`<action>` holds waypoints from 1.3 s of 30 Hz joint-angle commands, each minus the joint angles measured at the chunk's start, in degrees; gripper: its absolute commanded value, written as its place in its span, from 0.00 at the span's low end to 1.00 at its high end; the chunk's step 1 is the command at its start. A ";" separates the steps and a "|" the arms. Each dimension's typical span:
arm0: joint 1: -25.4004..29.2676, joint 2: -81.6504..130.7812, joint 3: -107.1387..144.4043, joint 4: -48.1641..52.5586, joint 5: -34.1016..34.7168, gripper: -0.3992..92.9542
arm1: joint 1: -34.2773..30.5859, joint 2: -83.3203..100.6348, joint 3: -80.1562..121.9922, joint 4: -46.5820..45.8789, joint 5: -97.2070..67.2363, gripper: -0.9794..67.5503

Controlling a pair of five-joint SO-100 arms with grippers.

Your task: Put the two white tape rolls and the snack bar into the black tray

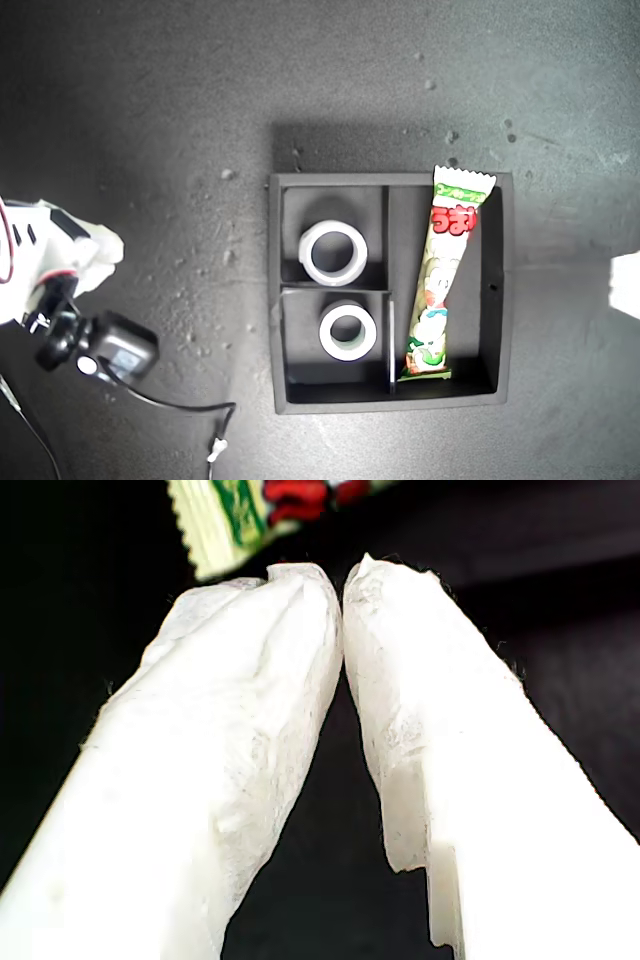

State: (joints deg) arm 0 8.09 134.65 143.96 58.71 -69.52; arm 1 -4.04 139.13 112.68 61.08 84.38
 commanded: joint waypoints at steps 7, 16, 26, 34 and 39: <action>-2.46 8.09 10.37 -8.44 3.87 0.00 | 2.72 37.35 48.78 -10.63 -9.40 0.01; -3.52 33.05 23.29 -4.31 3.16 0.00 | 3.96 48.87 66.18 -7.65 -12.57 0.01; -2.90 59.41 34.01 7.47 2.11 0.00 | 4.66 48.60 66.27 3.87 -8.09 0.01; -3.87 59.41 35.86 7.65 2.11 0.01 | 9.40 48.87 66.27 14.15 -19.86 0.01; -4.39 59.41 35.86 18.11 -0.79 0.01 | 9.05 48.87 66.36 14.15 -19.86 0.01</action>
State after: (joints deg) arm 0 3.96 191.25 176.57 71.98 -65.92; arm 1 4.57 188.35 178.33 74.44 65.30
